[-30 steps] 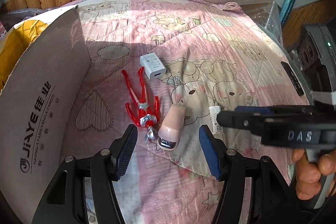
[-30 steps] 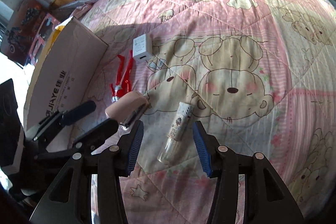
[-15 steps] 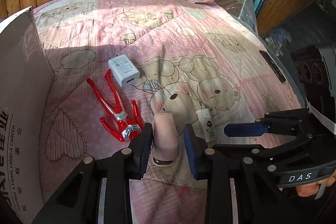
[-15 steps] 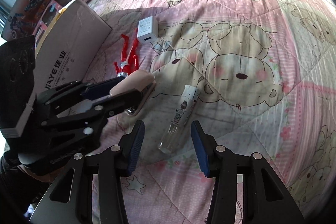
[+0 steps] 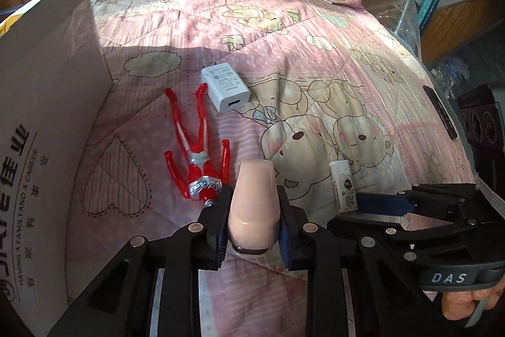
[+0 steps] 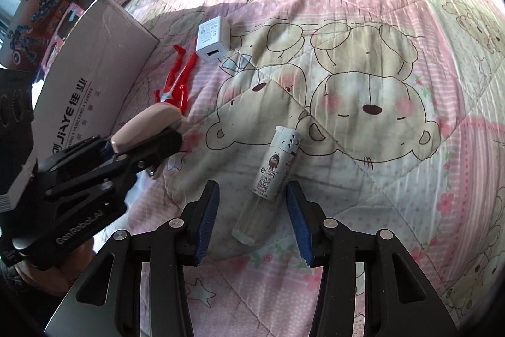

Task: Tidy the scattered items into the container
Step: 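Grasp the pink cap with the left gripper while the right gripper grasps the small bottle, then lift and carry the pink cap and small bottle over the box with both grippers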

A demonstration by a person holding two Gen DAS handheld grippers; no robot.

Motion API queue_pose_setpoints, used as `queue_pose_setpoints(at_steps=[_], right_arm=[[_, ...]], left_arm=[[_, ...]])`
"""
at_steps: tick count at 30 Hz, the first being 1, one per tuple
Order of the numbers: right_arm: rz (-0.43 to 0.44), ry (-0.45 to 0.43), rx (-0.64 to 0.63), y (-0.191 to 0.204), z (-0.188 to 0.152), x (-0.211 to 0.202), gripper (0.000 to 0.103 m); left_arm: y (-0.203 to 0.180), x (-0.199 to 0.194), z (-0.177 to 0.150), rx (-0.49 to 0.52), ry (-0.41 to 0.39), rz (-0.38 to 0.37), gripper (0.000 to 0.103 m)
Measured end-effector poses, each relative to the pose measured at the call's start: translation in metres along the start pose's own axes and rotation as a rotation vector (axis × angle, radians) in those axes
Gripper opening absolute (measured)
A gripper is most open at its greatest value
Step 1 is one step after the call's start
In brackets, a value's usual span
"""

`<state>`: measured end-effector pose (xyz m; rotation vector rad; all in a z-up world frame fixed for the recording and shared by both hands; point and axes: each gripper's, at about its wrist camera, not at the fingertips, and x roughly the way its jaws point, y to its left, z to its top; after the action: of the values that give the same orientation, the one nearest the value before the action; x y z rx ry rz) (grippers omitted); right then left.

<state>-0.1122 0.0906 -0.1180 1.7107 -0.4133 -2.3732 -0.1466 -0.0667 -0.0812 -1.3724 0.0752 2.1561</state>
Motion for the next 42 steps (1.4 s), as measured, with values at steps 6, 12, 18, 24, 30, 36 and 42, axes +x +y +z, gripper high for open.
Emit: queue_pose_setpoints(at_steps=[6,12,18,24,30,36,42], right_arm=[[0.002,-0.02,0.049,-0.014,-0.002,-0.006,0.011],[0.012,-0.059,0.045,-0.009,-0.005,-0.023,0.011],[0.013,-0.091,0.038,-0.001,-0.013,-0.036,0.011],[-0.015,-0.151,0.028,0.009,-0.025,-0.053,0.011],[-0.025,-0.182,0.019,0.021,-0.037,-0.063,0.011],[-0.036,-0.195,0.005,0.037,-0.053,-0.069,0.011],[-0.036,-0.206,-0.01,0.053,-0.067,-0.076,0.011]], left_arm=[[0.01,-0.034,-0.015,-0.075,-0.026,-0.012,0.027],[0.014,-0.067,-0.028,-0.107,-0.05,-0.006,0.027],[0.015,-0.099,-0.038,-0.127,-0.089,0.011,0.027],[0.013,-0.124,-0.046,-0.138,-0.114,0.008,0.027],[0.011,-0.141,-0.054,-0.149,-0.129,0.008,0.027],[0.009,-0.159,-0.059,-0.144,-0.162,0.005,0.027],[0.009,-0.174,-0.069,-0.146,-0.182,-0.006,0.027]])
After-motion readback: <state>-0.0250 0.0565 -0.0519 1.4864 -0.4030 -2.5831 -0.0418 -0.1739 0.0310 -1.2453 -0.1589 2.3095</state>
